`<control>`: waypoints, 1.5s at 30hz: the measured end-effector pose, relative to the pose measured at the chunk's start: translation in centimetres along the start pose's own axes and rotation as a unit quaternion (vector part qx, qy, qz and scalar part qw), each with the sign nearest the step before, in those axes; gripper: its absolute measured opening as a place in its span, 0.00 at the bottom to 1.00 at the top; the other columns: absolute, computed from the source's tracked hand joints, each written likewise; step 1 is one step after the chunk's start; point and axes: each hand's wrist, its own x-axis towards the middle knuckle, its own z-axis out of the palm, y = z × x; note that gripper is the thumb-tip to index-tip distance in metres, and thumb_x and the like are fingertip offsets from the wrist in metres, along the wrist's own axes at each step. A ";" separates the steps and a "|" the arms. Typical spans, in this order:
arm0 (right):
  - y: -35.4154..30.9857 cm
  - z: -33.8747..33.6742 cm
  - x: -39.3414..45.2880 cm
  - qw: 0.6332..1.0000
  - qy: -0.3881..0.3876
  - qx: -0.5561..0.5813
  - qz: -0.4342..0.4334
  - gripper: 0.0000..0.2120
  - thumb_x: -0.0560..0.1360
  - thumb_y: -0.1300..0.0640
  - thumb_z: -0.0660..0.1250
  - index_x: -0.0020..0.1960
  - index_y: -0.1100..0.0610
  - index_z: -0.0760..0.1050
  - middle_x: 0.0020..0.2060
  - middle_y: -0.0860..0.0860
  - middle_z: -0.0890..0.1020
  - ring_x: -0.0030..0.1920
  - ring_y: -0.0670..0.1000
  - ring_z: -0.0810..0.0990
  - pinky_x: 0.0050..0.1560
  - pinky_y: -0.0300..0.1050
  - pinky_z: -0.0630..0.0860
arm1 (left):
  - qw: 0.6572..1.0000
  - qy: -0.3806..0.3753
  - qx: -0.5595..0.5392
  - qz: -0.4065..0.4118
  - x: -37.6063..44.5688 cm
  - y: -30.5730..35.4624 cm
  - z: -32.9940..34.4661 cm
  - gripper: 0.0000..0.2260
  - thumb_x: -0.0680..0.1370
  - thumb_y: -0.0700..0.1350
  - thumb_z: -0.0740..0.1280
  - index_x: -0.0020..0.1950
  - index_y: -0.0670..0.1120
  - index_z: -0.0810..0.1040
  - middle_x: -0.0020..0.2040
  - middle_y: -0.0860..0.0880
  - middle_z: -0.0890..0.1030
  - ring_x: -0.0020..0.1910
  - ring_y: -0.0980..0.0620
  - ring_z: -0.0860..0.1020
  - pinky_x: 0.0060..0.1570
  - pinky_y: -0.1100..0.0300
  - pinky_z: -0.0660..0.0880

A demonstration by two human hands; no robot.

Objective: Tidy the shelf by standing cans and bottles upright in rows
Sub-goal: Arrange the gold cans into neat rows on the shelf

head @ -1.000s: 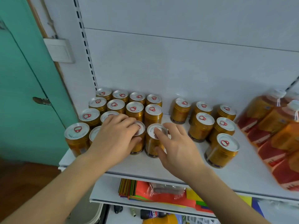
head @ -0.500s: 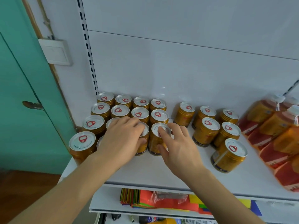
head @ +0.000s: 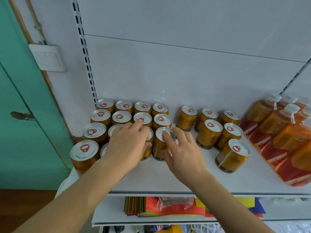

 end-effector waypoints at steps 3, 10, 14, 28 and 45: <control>0.2 -0.6 -0.3 1.000 -0.002 0.015 -0.007 0.28 0.80 0.48 0.71 0.77 0.53 0.70 0.74 0.58 0.72 0.69 0.62 0.74 0.61 0.59 0.80 | 1.000 -0.003 0.002 -0.011 -0.1 -0.1 0.2 0.22 0.80 0.59 0.70 0.69 0.49 0.76 0.66 0.48 0.79 0.65 0.45 0.77 0.58 0.48 0.76; 6.5 -3.3 -3.7 0.997 0.044 0.018 0.067 0.28 0.83 0.42 0.64 0.77 0.56 0.73 0.72 0.56 0.75 0.71 0.62 0.73 0.68 0.63 0.75 | 0.995 0.052 -0.061 0.052 1.6 4.1 0.1 0.21 0.79 0.55 0.70 0.68 0.45 0.77 0.63 0.46 0.80 0.64 0.42 0.77 0.61 0.44 0.76; 12.2 -4.6 -6.2 0.990 0.062 0.003 0.127 0.28 0.80 0.41 0.65 0.73 0.56 0.77 0.70 0.57 0.76 0.70 0.64 0.73 0.67 0.64 0.75 | 0.985 0.045 -0.119 0.118 3.6 9.3 1.2 0.23 0.82 0.54 0.69 0.74 0.45 0.75 0.68 0.46 0.78 0.69 0.44 0.74 0.67 0.46 0.74; 16.8 -3.4 -10.0 0.989 0.008 0.107 0.098 0.25 0.77 0.43 0.61 0.73 0.48 0.70 0.68 0.55 0.74 0.60 0.59 0.75 0.49 0.53 0.81 | 0.997 0.003 -0.038 0.062 8.4 18.3 7.6 0.17 0.86 0.49 0.62 0.74 0.48 0.73 0.74 0.46 0.75 0.74 0.40 0.70 0.70 0.43 0.72; 5.3 -1.1 -9.8 0.968 0.089 0.235 0.032 0.21 0.81 0.47 0.69 0.71 0.54 0.75 0.67 0.53 0.77 0.61 0.56 0.77 0.55 0.52 0.82 | 0.988 0.128 -0.059 -0.063 -7.7 11.5 2.7 0.15 0.80 0.47 0.72 0.65 0.42 0.80 0.69 0.47 0.80 0.72 0.43 0.74 0.67 0.42 0.74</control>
